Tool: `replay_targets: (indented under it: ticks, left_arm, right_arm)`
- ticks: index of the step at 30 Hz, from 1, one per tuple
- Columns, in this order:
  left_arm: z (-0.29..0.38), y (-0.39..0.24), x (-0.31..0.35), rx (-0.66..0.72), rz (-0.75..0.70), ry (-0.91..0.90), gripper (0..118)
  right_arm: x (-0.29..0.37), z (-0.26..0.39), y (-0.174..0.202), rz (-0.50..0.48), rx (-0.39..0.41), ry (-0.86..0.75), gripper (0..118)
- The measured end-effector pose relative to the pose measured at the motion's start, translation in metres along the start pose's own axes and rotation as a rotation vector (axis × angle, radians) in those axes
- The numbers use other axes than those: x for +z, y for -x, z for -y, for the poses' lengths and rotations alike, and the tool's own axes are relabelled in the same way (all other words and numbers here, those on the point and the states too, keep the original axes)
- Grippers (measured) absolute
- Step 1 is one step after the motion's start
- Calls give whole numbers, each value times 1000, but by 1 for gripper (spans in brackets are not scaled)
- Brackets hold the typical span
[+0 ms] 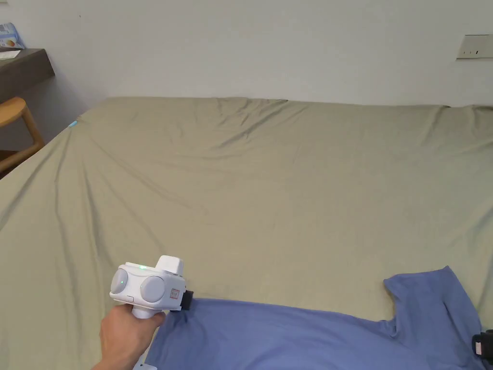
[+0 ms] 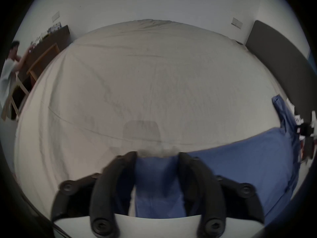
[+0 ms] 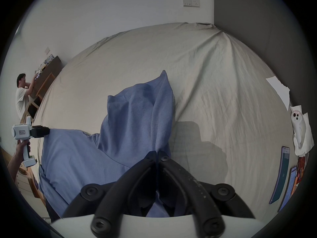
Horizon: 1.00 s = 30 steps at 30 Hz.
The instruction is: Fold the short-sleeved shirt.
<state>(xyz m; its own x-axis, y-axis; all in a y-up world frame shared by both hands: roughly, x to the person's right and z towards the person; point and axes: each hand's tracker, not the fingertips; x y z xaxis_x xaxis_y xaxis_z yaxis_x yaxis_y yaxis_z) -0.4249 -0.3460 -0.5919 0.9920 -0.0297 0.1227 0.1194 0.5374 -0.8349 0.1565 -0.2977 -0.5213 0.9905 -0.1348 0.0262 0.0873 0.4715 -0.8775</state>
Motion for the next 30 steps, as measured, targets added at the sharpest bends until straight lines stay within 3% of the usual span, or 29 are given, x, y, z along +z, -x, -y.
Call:
replay_targets:
  ticks: [1, 3, 5, 11, 15, 19, 22, 25, 30]
  left_arm:
    - [1, -6, 5, -17, -28, -13, 3]
    - [3, -15, 13, -79, 26, 3, 3]
    - [4, -21, 28, -135, -28, -31, 3]
    - [20, 3, 107, -41, 109, -174, 3]
    - [68, 25, 174, 2, 188, -261, 3]
    - [130, 42, 223, 59, 280, -287, 3]
    - [177, 52, 238, 55, 290, -282, 3]
    - [220, 53, 243, 106, 358, -246, 3]
    - [262, 43, 221, 111, 326, -164, 3]
  right_arm:
    - [0, -2, -1, -2, 0, -1, 2]
    - [2, -1, 1, -2, 2, 0, 2]
    - [7, -2, 0, -8, -2, -14, 2]
    - [68, 16, 0, -111, 41, -123, 2]
    - [124, 54, -7, -175, 117, -176, 2]
    - [167, 103, -21, -202, 136, -180, 2]
    - [184, 146, -32, -230, 129, -144, 2]
    - [180, 189, -44, -201, 127, -43, 2]
    - [155, 236, -58, -145, 85, 54, 2]
